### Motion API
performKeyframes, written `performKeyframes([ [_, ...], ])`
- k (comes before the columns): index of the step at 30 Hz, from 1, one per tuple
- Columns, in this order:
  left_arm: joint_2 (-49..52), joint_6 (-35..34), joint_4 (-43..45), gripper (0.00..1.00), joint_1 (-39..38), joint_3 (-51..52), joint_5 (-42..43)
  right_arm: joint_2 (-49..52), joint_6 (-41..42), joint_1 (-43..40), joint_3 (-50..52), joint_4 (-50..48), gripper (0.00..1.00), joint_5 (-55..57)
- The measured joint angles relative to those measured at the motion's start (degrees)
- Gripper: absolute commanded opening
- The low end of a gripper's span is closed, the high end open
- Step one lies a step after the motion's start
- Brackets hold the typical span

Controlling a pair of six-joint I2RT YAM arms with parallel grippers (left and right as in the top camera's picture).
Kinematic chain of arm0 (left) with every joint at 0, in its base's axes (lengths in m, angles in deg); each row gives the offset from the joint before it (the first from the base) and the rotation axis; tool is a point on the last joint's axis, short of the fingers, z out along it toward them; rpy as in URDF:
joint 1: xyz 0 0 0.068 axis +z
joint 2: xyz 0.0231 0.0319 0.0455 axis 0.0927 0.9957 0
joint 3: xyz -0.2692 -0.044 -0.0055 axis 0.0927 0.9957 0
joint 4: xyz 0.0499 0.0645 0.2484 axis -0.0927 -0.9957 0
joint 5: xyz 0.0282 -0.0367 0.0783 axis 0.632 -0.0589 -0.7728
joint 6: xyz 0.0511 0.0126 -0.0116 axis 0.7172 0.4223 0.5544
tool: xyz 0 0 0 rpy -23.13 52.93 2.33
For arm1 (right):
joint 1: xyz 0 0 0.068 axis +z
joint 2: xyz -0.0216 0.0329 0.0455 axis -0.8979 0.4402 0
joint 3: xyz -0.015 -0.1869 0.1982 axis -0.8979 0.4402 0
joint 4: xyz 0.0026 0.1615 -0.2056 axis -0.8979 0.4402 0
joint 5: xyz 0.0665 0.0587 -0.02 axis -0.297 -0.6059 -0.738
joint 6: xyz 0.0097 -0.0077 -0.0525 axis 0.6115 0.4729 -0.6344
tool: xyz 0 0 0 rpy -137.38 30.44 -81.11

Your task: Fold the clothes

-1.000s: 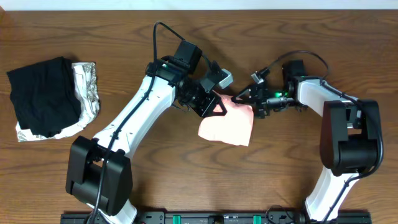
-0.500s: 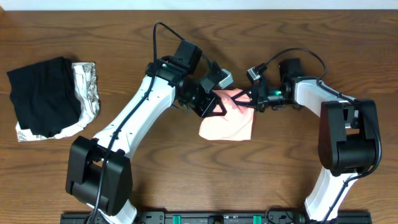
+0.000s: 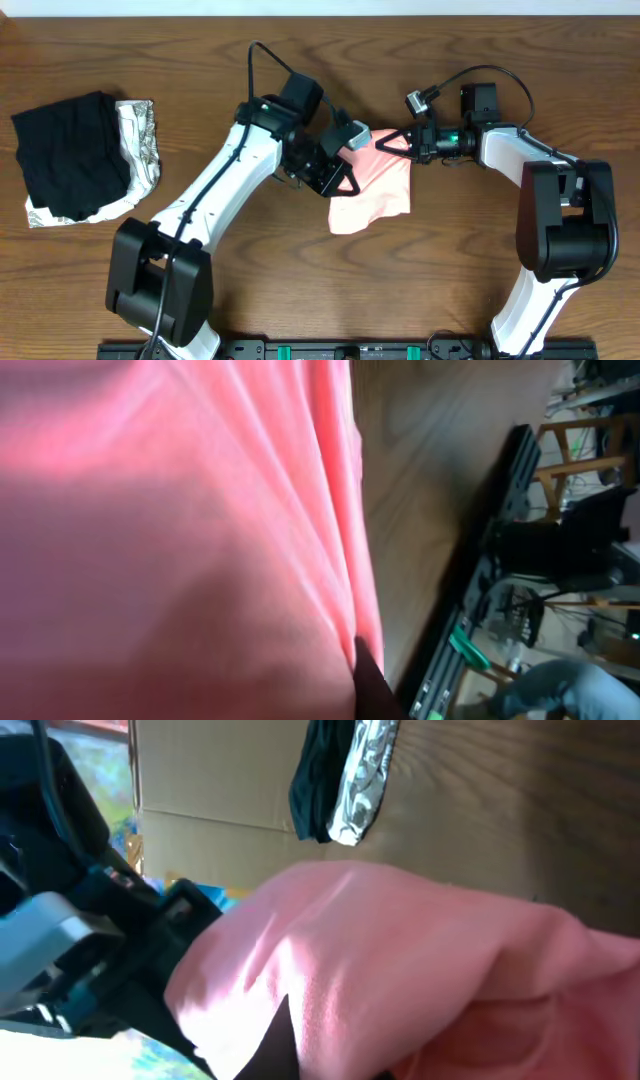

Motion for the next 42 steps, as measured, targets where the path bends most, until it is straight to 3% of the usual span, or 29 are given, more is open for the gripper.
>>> performKeyframes([
  [2, 0.0, -0.1, 1.7, 0.06, -0.1, 2.0, 0.0, 0.0, 0.8, 0.0, 0.0, -0.1, 0.55, 0.7],
  [3, 0.0, -0.1, 1.8, 0.06, -0.1, 3.0, 0.0, 0.0, 0.9, -0.2, 0.0, -0.3, 0.64, 1.1],
  [7, 0.0, -0.3, 3.1, 0.06, -0.3, 5.4, -0.1, 0.1, 1.3, -0.7, 0.0, -0.5, 0.74, 2.3],
  [17, 0.0, -4.4, 9.7, 0.06, 1.6, 5.2, 0.9, 0.1, 1.5, -2.0, 0.0, 1.3, 0.76, 6.4],
  [25, -0.2, -15.6, 33.3, 0.06, 4.5, 3.7, 2.2, 0.1, -2.8, -7.2, -0.1, 17.3, 0.79, 18.1],
  [30, -0.2, -26.1, 45.0, 0.06, 5.0, 3.4, -11.9, 0.1, -9.1, -12.1, -0.1, 26.1, 0.78, 25.2],
  [36, 0.2, -39.4, 46.1, 0.06, 5.1, 3.4, -29.1, 0.2, -13.9, -13.6, -0.1, 30.4, 0.77, 29.2],
  [42, 4.3, -48.5, 46.2, 0.06, 5.0, 3.4, -34.3, 0.2, -15.8, -13.6, -0.1, 32.7, 0.76, 33.1],
])
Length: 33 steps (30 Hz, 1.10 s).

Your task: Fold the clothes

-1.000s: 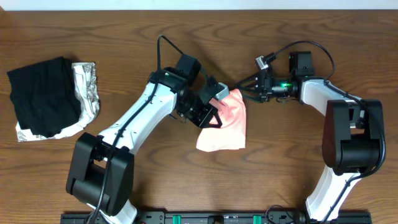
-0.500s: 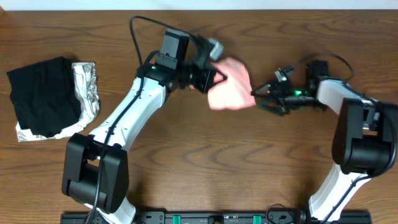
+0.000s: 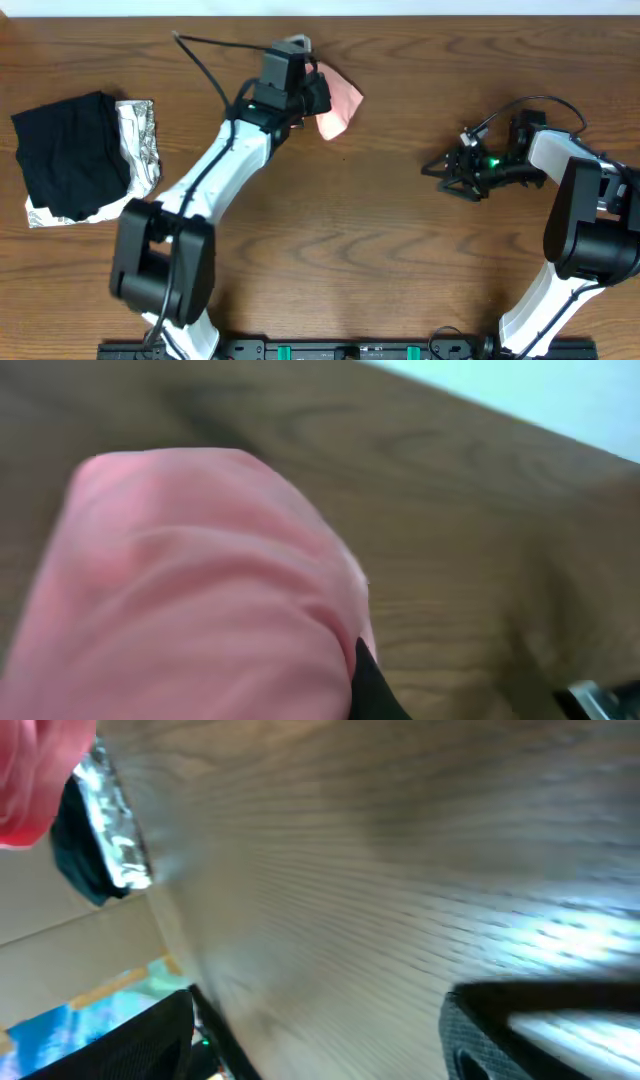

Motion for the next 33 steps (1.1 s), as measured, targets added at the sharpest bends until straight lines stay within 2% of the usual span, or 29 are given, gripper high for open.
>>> performKeyframes([
  [10, 3.3, -10.2, -0.1, 0.06, -0.6, 0.0, -1.2, 0.0, -0.8, 0.1, 0.0, 0.3, 0.77, 0.9],
  [15, 3.3, -14.1, 0.0, 0.06, -1.3, 0.0, -0.5, 0.0, -2.6, 0.2, 0.0, 0.6, 0.73, 1.0],
  [17, 3.3, -15.4, 0.0, 0.06, -1.8, 0.0, 0.3, 0.0, -4.0, 0.4, -0.1, 0.7, 0.66, 1.4],
  [19, 3.3, -16.6, 0.0, 0.06, -2.5, 0.0, 1.4, 0.0, -5.5, 1.1, -0.1, 0.7, 0.54, 2.1],
  [21, 3.3, -17.7, 0.0, 0.06, -3.3, 0.0, 2.3, 0.0, -6.6, 2.2, -0.1, 0.6, 0.37, 3.7],
  [23, 3.3, -18.7, 0.0, 0.06, -4.3, 0.0, 3.2, 0.0, -7.3, 3.8, -0.1, 0.5, 0.06, 6.0],
  [24, 3.3, -19.1, 0.0, 0.06, -4.7, 0.0, 3.5, 0.0, -7.7, 4.4, -0.1, 0.4, 0.01, 7.0],
  [33, 3.3, -20.3, 0.0, 0.06, -8.7, 0.0, 4.9, 0.0, -8.8, 11.5, -0.1, -1.6, 0.01, 12.4],
])
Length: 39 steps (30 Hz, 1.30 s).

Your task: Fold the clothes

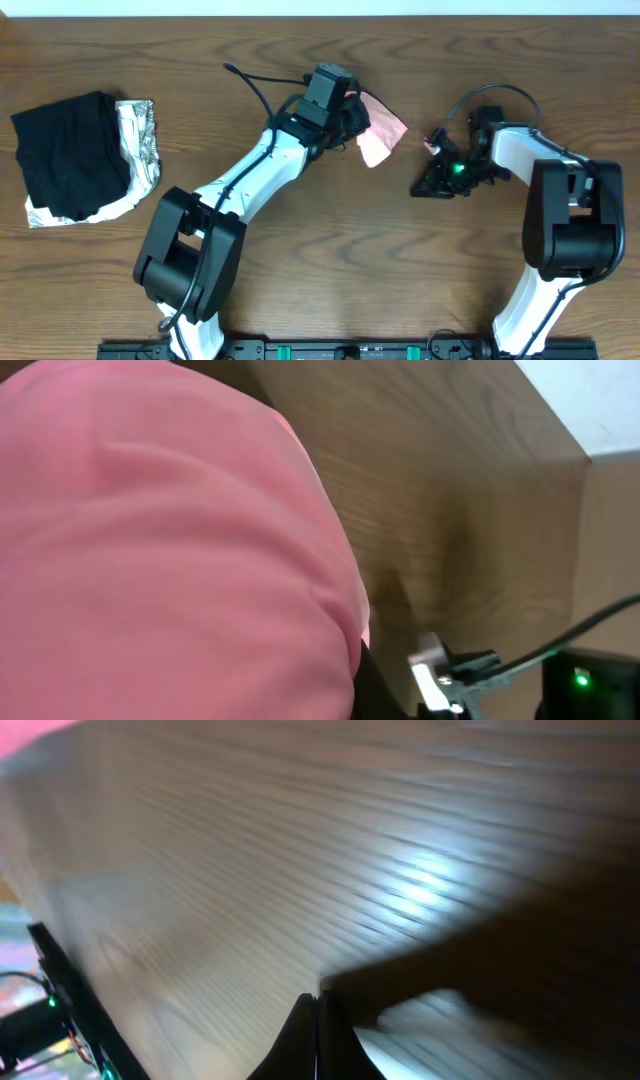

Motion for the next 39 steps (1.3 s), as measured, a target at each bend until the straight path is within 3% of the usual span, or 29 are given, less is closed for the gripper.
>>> performKeyframes([
  [5, 0.0, -0.2, 0.0, 0.06, -0.4, 0.0, 0.0, 0.0, 3.5, 4.6, 0.0, -2.8, 0.01, -2.8],
  [15, 0.0, -1.9, 0.2, 0.06, -0.4, 0.0, 0.0, 0.0, 30.1, 11.3, 0.0, -15.6, 0.01, -7.9],
  [23, 0.0, -2.9, 0.2, 0.06, -0.4, 0.0, 0.6, 0.0, 45.1, 13.2, 0.0, -22.0, 0.01, -3.8],
  [34, 0.0, -3.2, 0.1, 0.06, -0.4, 0.0, 1.3, 0.0, 54.5, 13.2, 0.1, -35.6, 0.01, 3.0],
  [39, 0.0, -3.1, -1.7, 0.06, -0.6, 0.0, 1.5, 0.1, 56.5, 13.2, 0.1, -35.9, 0.01, 5.0],
])
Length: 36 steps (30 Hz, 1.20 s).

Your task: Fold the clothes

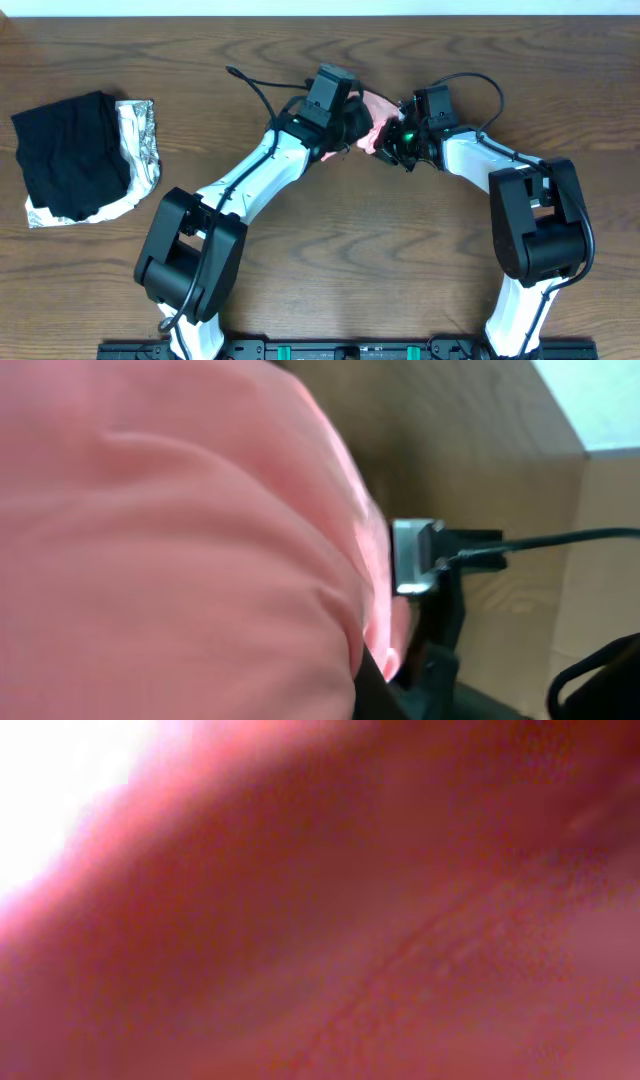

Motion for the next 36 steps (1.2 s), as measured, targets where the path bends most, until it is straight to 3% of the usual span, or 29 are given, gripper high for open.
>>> performKeyframes([
  [11, 0.0, 1.5, -4.2, 0.06, -0.5, 0.0, -0.1, 0.0, -2.6, -4.5, 0.0, 1.8, 0.01, 1.9],
  [22, 0.0, 1.2, -8.6, 0.06, -3.5, 0.0, 0.0, -0.1, -14.7, -15.5, -0.3, 13.0, 0.03, 0.6],
  [31, 0.0, 1.5, -15.6, 0.06, -6.6, 0.0, -1.0, -0.2, -22.6, -17.5, -0.8, 18.7, 0.02, -0.8],
  [33, 0.0, 1.9, -15.8, 0.15, -6.6, 0.0, -1.4, -0.2, -23.5, -17.5, -0.8, 19.4, 0.02, -0.9],
  [36, 0.0, 2.9, -15.8, 0.35, -6.6, 0.0, -1.8, -0.2, -24.3, -17.5, -0.8, 19.8, 0.02, -0.9],
])
